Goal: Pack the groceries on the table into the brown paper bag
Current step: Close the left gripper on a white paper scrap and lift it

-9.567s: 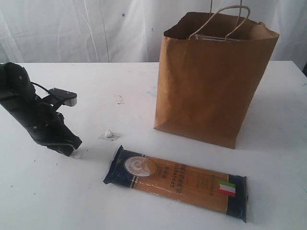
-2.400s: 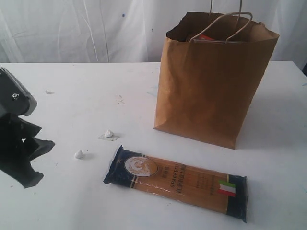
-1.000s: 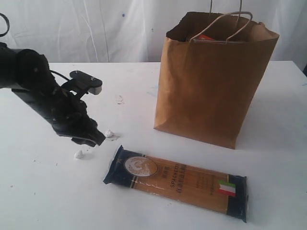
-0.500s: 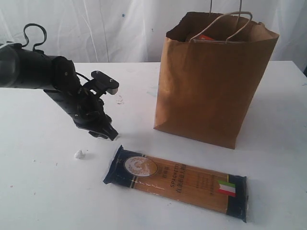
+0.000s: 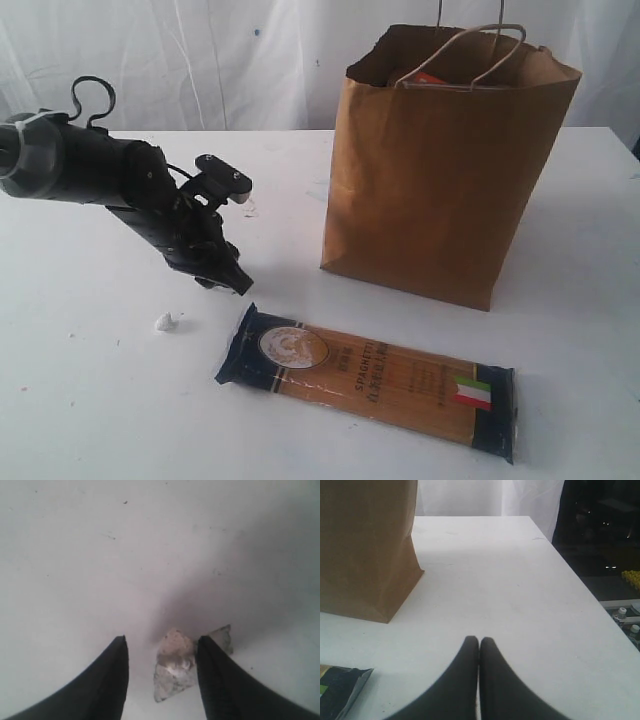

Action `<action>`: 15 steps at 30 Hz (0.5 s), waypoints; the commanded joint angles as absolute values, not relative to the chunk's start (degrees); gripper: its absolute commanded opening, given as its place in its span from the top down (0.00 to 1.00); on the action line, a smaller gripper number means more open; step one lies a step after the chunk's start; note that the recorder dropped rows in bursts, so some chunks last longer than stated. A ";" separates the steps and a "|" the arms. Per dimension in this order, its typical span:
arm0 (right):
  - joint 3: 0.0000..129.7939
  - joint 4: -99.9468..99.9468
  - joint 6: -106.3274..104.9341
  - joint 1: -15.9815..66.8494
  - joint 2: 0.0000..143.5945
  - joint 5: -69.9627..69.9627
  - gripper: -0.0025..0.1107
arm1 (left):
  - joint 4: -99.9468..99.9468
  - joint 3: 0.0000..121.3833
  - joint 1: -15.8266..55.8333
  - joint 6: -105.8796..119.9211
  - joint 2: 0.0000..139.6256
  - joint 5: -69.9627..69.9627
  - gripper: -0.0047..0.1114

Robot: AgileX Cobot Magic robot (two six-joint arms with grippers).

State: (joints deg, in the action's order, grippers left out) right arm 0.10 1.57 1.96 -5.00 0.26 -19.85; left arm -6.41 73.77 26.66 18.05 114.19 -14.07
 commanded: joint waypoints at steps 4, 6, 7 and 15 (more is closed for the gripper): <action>0.00 1.73 2.38 -5.19 0.00 -19.65 0.98 | -6.72 74.29 26.42 18.14 114.59 -13.58 0.74; 0.00 1.73 2.38 -5.19 0.00 -19.65 0.98 | -6.72 74.29 26.42 18.14 114.59 -13.70 0.86; 0.00 1.73 2.38 -5.19 0.00 -19.65 0.98 | -6.72 74.29 26.42 18.14 114.59 -13.91 0.93; 0.00 1.73 2.38 -5.19 0.00 -19.65 0.98 | -6.72 79.40 26.42 18.23 112.28 -24.29 0.96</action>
